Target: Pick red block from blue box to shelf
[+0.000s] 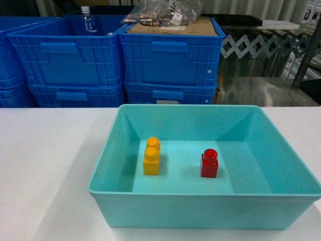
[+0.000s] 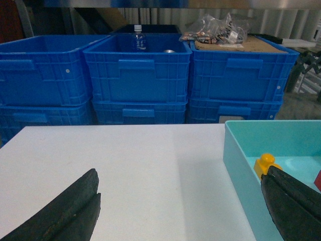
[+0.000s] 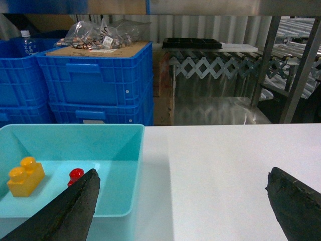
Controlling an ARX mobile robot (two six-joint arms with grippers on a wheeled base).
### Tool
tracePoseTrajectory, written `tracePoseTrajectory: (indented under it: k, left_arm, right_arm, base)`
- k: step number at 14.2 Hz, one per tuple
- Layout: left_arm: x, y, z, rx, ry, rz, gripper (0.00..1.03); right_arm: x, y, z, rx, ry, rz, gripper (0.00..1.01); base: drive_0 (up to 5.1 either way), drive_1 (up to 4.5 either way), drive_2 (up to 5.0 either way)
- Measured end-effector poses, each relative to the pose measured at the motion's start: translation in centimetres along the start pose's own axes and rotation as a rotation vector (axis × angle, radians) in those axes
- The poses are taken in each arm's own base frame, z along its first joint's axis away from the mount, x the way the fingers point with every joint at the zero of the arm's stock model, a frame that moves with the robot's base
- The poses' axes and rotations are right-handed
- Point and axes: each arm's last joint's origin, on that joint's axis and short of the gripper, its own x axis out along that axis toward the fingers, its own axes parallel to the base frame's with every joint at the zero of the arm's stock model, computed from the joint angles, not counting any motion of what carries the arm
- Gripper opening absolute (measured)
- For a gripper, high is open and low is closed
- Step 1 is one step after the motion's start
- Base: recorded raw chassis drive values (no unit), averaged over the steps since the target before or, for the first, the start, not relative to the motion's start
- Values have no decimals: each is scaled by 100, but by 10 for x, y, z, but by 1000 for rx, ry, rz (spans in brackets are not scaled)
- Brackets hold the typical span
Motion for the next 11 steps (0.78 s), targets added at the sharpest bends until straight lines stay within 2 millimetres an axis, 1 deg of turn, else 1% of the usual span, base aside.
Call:
tracePoseTrajectory:
  k: [11]
  left_arm:
    - [0, 0, 0, 0, 0, 0, 98]
  right_arm:
    - [0, 0, 0, 0, 0, 0, 98]
  base:
    - [0, 0, 0]
